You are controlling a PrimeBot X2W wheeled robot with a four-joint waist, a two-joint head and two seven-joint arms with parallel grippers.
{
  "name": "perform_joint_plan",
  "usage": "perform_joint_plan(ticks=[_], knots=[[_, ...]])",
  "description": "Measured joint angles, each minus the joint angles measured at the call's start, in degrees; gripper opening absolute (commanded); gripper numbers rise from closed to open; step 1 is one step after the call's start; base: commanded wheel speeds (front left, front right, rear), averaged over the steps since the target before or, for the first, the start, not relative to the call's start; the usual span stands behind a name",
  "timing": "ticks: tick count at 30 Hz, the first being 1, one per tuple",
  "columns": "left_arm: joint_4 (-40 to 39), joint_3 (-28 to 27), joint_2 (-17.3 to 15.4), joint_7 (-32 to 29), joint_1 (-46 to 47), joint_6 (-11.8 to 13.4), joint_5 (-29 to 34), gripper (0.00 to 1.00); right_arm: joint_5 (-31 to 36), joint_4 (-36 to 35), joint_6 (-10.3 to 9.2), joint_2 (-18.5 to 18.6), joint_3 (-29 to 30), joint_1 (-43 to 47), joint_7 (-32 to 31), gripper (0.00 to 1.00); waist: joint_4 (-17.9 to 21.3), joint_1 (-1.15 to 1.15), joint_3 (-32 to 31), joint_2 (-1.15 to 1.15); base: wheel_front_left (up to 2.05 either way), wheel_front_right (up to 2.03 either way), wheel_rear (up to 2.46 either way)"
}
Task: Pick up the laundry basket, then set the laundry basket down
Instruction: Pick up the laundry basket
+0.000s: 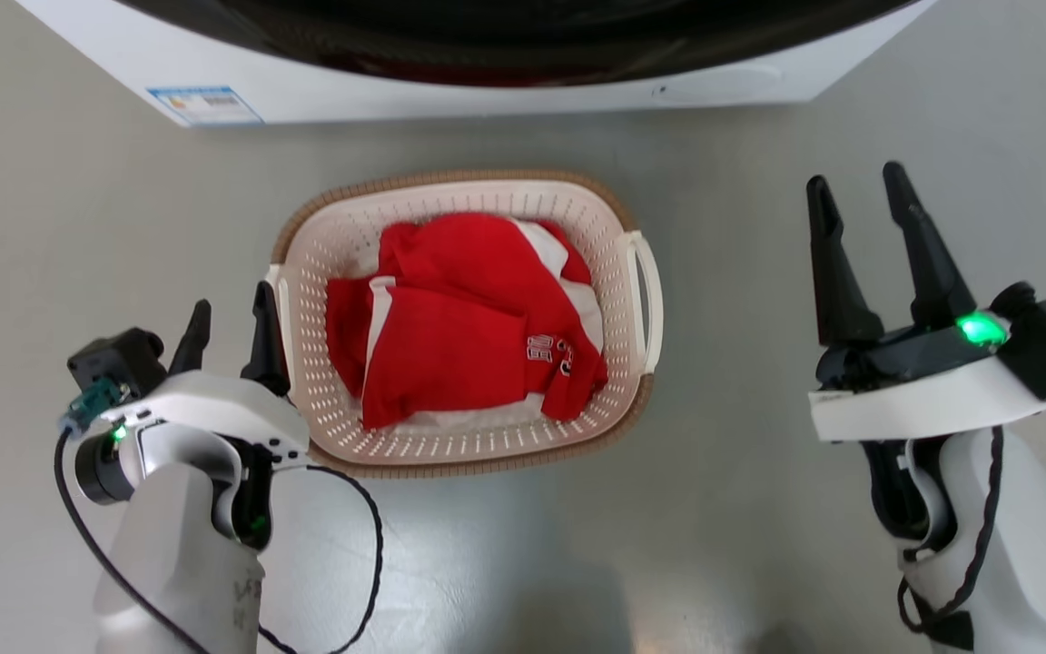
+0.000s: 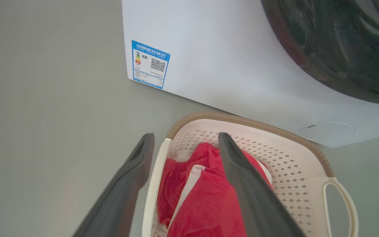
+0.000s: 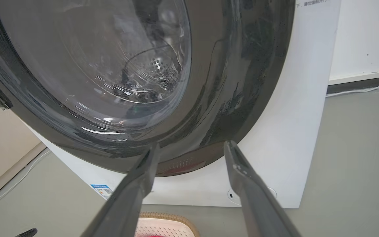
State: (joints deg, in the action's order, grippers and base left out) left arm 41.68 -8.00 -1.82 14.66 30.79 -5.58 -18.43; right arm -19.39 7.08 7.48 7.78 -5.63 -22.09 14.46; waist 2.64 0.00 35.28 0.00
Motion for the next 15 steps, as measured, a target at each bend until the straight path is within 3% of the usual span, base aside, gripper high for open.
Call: perform_joint_plan(ticks=[15], knots=[[15.5,-3.9,-1.5,0.0,9.5,-1.1,2.4,1.0,-0.3,-1.4,0.01,0.6,-0.1,-2.9,0.0,1.0,0.8,0.0,8.2,0.0,0.0,0.0,0.0]])
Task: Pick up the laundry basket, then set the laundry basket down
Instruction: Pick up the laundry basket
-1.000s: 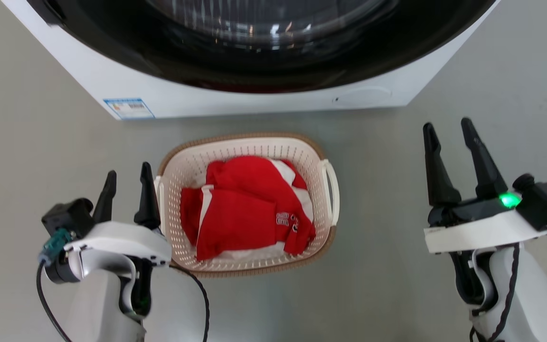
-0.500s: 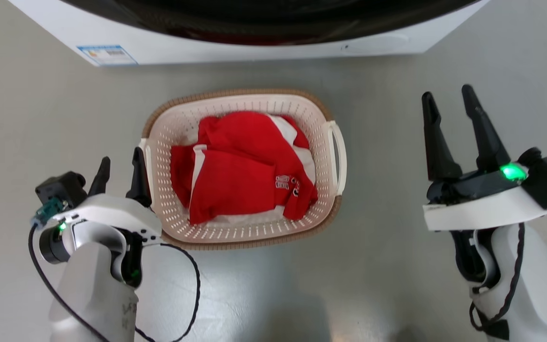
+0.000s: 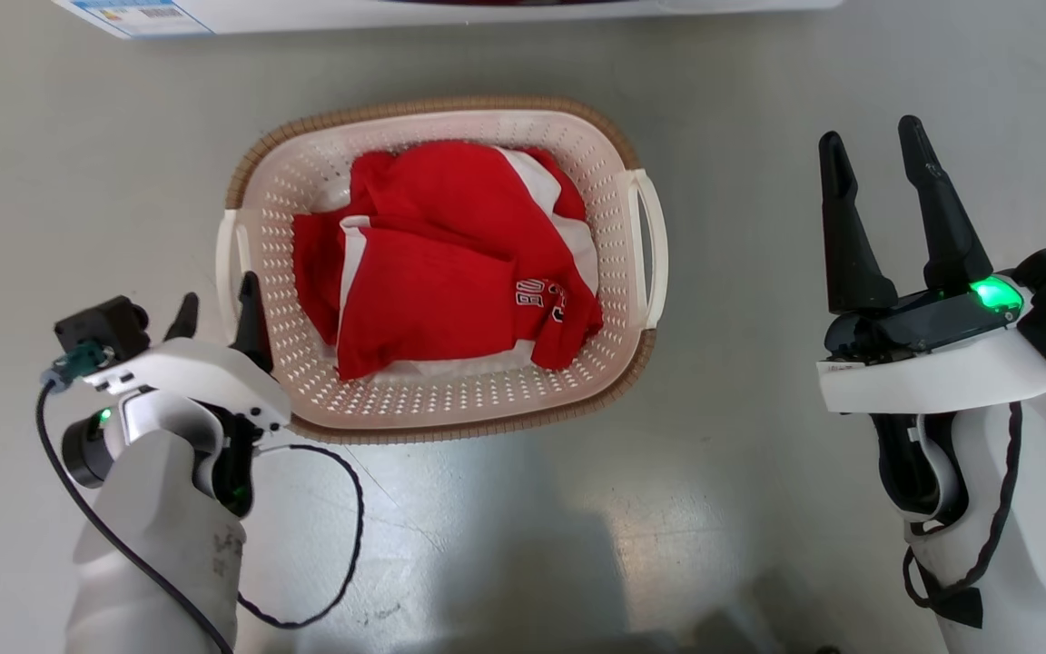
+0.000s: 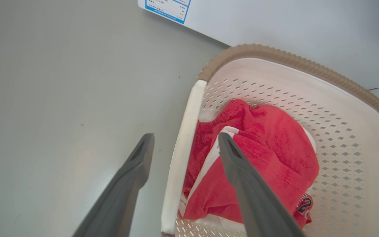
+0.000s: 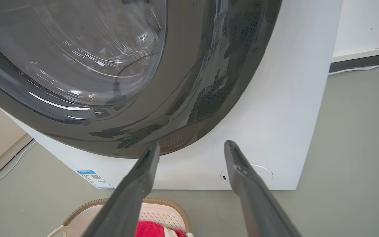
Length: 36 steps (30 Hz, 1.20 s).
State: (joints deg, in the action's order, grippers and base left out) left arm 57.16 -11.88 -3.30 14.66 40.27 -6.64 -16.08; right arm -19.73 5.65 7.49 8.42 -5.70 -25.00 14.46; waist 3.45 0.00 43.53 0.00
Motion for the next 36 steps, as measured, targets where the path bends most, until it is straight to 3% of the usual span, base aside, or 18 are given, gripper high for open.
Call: perform_joint_plan(ticks=[15,16,19,21,23,31,36], knots=[[8.4,-1.0,-1.7,0.0,7.2,-0.2,0.5,1.0,0.0,-1.4,-0.01,0.3,0.5,-1.2,0.0,1.0,0.9,0.0,5.9,0.0,0.0,0.0,0.0],[8.9,-0.9,-1.8,0.0,7.4,-0.3,0.5,0.95,0.0,-1.5,-0.01,0.3,0.5,-1.2,0.0,1.0,1.0,0.0,6.1,0.0,0.0,0.0,0.0],[10.0,-0.9,-1.9,0.0,7.8,-0.5,0.5,0.54,0.0,-1.5,-0.01,0.3,0.6,-1.2,0.0,1.0,1.0,0.0,6.2,0.0,0.0,0.0,0.0],[10.6,-0.7,-2.0,0.0,8.2,-0.5,0.5,0.34,0.0,-1.5,-0.01,0.3,0.6,-1.2,0.0,1.0,1.0,0.0,6.2,0.0,0.0,0.0,0.0],[11.2,-0.5,-2.2,0.0,8.7,-0.5,0.5,0.02,0.0,-1.4,-0.01,0.3,0.5,-1.2,0.0,1.0,1.0,0.0,6.1,0.0,0.0,0.0,0.0],[13.2,1.6,-2.3,0.1,9.3,-0.8,0.9,0.0,0.0,-1.1,-0.01,0.1,0.2,-1.2,0.0,1.0,1.4,0.0,5.4,0.0,0.0,0.0,0.0],[12.3,6.6,-2.1,0.0,9.3,-0.7,0.9,0.0,0.0,-0.9,-0.01,-0.2,0.1,-1.2,0.0,1.0,1.7,0.0,4.8,0.0,0.0,0.0,0.0]])
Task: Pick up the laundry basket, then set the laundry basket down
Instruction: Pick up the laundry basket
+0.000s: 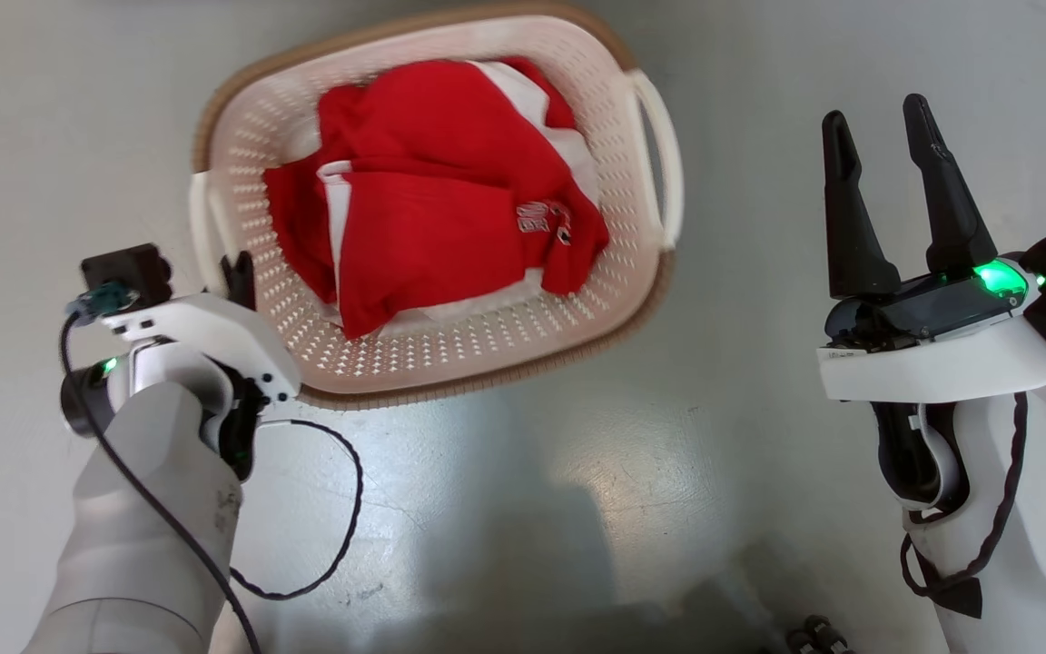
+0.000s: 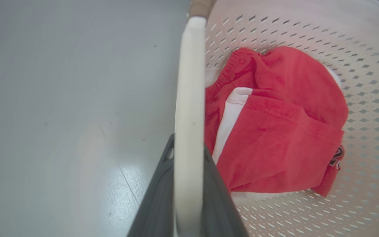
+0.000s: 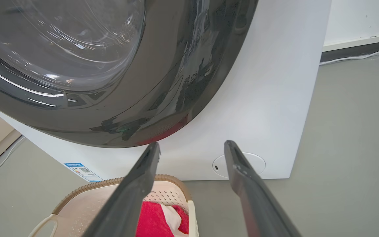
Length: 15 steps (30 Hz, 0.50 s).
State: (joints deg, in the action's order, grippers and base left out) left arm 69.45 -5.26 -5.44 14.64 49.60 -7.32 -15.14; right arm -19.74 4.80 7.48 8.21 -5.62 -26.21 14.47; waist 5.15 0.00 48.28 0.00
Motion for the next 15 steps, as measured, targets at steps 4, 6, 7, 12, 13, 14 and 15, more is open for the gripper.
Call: perform_joint_plan(ticks=[4,6,7,12,13,14,15], knots=[[-1.5,4.2,0.2,0.0,-0.3,0.0,-1.4,0.0,0.0,0.2,0.0,-0.2,-0.1,0.0,0.0,1.0,0.2,0.0,-0.5,0.0,0.0,0.0,0.0],[-1.7,6.2,0.1,0.0,-0.8,0.0,-2.6,0.0,-0.1,0.5,0.0,-0.2,-0.2,0.0,0.0,1.0,0.2,0.0,-0.8,0.0,0.0,0.0,0.0],[-1.6,7.1,0.1,0.0,-1.0,0.0,-3.2,0.0,-0.1,0.6,0.0,-0.2,-0.2,0.0,0.0,1.0,0.3,0.0,-0.9,0.0,0.0,0.0,0.0],[-1.1,12.1,-0.2,0.0,-1.2,0.0,-6.5,0.0,-0.2,1.0,0.0,-0.2,-0.3,0.0,0.0,1.0,0.5,0.0,-1.2,0.0,0.0,0.0,0.0],[-1.0,12.9,-0.2,0.0,-1.3,0.0,-7.2,0.0,-0.3,1.1,0.0,-0.2,-0.4,0.0,0.0,1.0,0.5,0.0,-1.3,0.0,0.0,0.0,0.0],[-0.9,13.7,-0.2,0.0,-1.3,0.0,-8.1,0.0,-0.5,1.1,0.0,-0.2,-0.5,0.0,0.0,1.0,0.5,0.0,-1.3,0.0,0.0,0.0,0.0],[-0.8,14.4,-0.1,0.0,-1.3,0.0,-9.1,0.0,-0.5,1.2,0.0,-0.3,-0.6,0.0,0.0,1.0,0.6,0.0,-1.4,0.0,0.0,0.0,0.0]])
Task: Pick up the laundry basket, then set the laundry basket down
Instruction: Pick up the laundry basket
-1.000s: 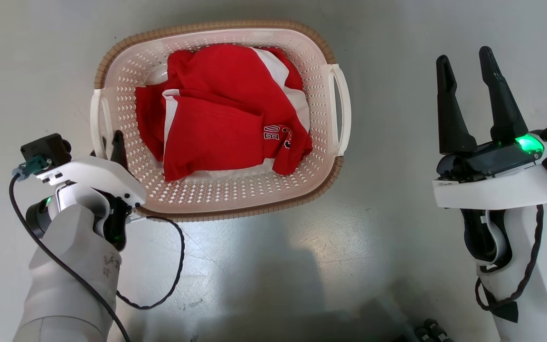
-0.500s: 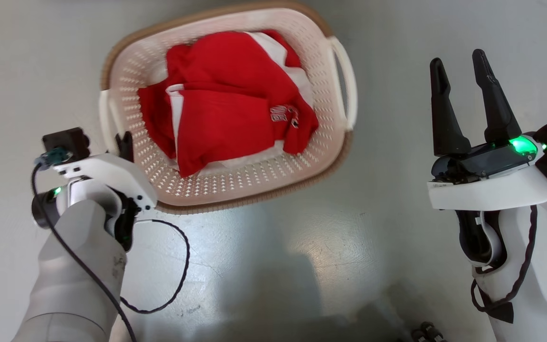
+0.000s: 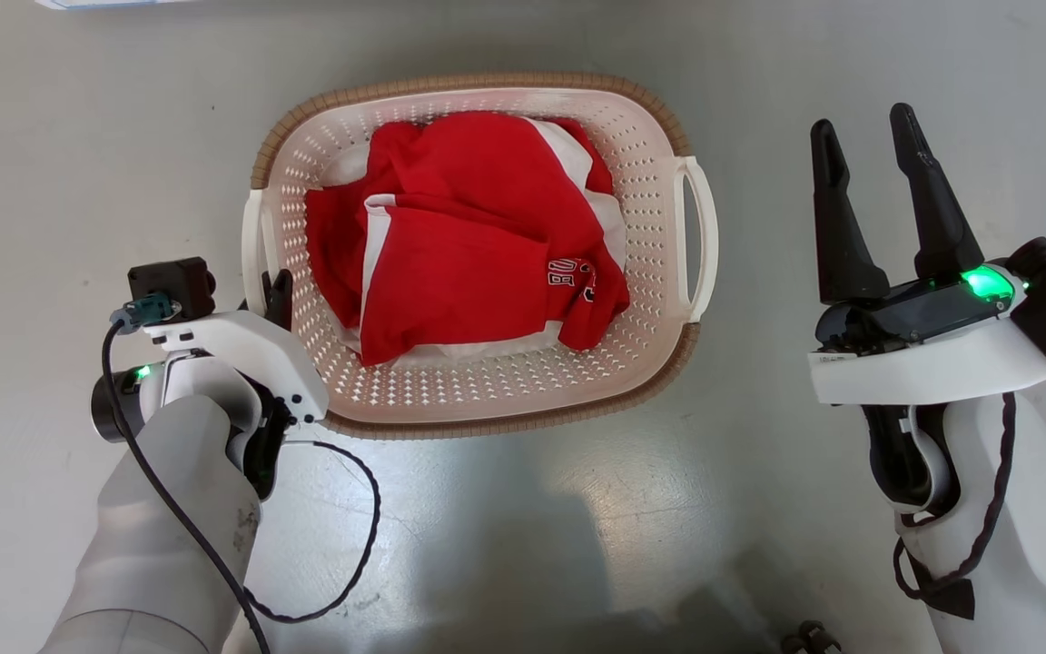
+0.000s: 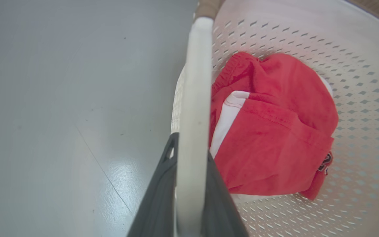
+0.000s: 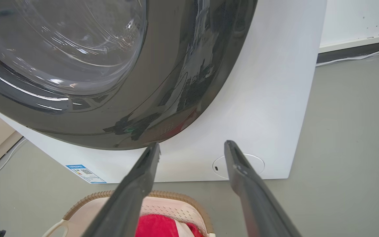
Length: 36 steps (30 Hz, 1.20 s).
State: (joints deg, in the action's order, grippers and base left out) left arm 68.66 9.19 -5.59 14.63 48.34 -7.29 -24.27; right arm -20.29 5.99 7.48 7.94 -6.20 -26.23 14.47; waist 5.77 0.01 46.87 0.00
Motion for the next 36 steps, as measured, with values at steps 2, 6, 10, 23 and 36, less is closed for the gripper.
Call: perform_joint_plan(ticks=[2,6,10,23,36], knots=[[0.2,1.4,0.0,-0.1,0.0,0.1,-1.6,0.0,0.0,0.0,0.0,-0.1,-0.1,0.0,0.0,1.0,0.1,0.0,-0.1,0.0,0.0,0.0,0.0],[0.2,3.9,0.0,-0.6,0.0,0.1,-4.7,0.0,0.0,0.0,0.0,-0.1,-0.3,0.0,0.0,1.0,0.3,0.0,-0.2,0.0,0.0,0.0,0.0],[0.5,6.4,0.2,-1.1,0.0,0.1,-7.1,0.0,0.0,0.1,0.0,-0.1,-0.4,0.0,0.0,1.0,0.3,0.0,-0.2,0.0,0.0,0.0,0.0],[2.3,10.4,0.1,-1.0,0.4,-0.1,-12.2,1.0,-0.4,0.5,0.0,-0.1,-1.2,-1.1,0.0,1.0,0.5,0.0,-0.9,0.0,0.0,0.0,0.0],[3.7,11.5,-1.1,-0.4,0.2,-0.1,-14.5,1.0,-0.5,1.8,0.0,-0.2,-1.7,-1.1,0.0,1.0,0.6,-0.01,-3.6,0.0,0.0,0.0,0.0]])
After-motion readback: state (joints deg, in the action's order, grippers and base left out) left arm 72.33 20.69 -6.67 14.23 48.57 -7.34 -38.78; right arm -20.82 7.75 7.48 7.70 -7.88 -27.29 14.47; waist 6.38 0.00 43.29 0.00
